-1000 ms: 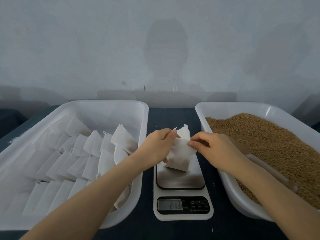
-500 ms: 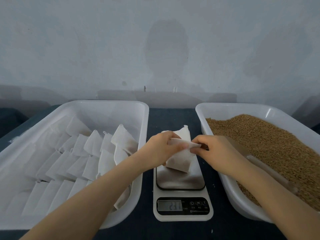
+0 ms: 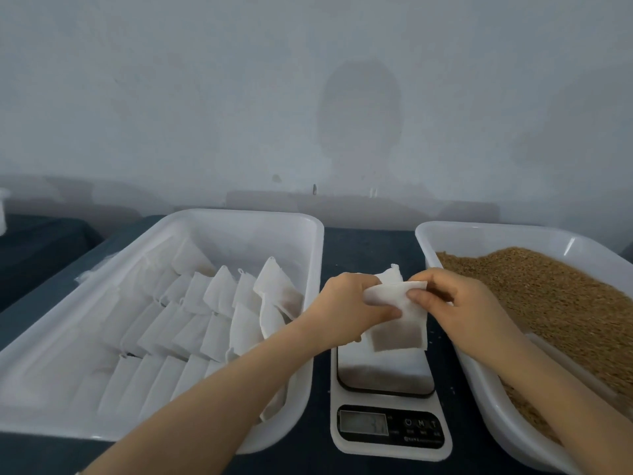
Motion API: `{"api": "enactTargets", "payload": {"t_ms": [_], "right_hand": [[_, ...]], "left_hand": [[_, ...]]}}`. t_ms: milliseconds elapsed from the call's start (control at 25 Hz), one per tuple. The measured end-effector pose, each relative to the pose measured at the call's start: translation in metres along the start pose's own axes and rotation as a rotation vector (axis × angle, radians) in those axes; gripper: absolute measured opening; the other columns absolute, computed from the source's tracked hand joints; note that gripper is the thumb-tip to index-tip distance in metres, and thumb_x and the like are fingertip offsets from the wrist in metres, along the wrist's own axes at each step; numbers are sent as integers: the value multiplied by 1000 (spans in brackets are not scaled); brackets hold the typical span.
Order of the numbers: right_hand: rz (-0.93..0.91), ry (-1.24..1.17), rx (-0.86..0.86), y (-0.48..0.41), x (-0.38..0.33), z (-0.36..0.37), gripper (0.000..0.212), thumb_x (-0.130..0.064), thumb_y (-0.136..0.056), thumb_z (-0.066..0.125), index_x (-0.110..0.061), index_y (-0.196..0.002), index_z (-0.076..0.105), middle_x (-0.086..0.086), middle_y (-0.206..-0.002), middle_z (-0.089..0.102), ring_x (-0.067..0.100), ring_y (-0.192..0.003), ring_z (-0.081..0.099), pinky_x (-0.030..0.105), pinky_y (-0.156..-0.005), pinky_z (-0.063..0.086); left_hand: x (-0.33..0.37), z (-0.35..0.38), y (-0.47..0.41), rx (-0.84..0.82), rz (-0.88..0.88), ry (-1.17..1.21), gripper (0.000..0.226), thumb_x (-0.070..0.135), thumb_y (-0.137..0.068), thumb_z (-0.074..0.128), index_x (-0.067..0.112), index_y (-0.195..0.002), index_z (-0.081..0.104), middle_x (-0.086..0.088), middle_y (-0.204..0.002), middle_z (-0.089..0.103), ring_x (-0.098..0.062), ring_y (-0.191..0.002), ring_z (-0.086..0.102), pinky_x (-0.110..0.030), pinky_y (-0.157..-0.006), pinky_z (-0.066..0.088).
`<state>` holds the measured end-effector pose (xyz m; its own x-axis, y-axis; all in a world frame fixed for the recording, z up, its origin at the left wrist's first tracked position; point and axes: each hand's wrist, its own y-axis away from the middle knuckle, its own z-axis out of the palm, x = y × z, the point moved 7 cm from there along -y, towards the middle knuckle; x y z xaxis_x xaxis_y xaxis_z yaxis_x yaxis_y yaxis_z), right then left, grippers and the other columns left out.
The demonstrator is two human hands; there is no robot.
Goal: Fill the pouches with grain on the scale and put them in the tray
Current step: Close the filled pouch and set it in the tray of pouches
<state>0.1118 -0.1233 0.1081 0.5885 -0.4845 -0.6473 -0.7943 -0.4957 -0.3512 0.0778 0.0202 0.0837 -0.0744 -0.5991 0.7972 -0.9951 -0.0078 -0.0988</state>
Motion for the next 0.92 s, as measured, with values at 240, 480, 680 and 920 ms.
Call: {"api": "enactTargets", "payload": {"t_ms": [240,480,680,920], "right_hand": [[54,-72,175,-3,6,-18,22,-18,-93,54,-39,-91,57,-17,-75,66,-1,-67,62,20,-63,44],[114,-61,202,-4,12,-18,23,-17,-93,53,-40,-89,57,-17,-73,65,-2,-64,62,16,-57,43],[132,-54,204,-5,15,-18,24,-17,-93,53,-40,-90,56,-16,-74,65,-3,-65,61,11,-53,45],[136,-79,224,-6,15,-20,24,-16,-93,53,-39,-89,58,-16,-73,65,-3,-63,61,8,-60,46]], "left_hand": [[-12,-84,-13,263,-147,27,21,25,-79,71,15,-67,57,4,-53,54,-14,-36,56,-21,-39,45],[-92,-223,-20,679,-377,-196,22,12,-83,61,10,-61,55,-4,-55,55,-18,-35,57,-21,-35,48],[-186,-235,-14,635,-620,-218,28,6,-85,57,6,-58,50,-11,-55,53,-24,-43,56,-31,-53,46],[-216,-227,-5,556,-695,-312,13,-5,-78,66,-9,-89,60,-26,-84,66,-39,-76,66,-46,-68,58]]}}
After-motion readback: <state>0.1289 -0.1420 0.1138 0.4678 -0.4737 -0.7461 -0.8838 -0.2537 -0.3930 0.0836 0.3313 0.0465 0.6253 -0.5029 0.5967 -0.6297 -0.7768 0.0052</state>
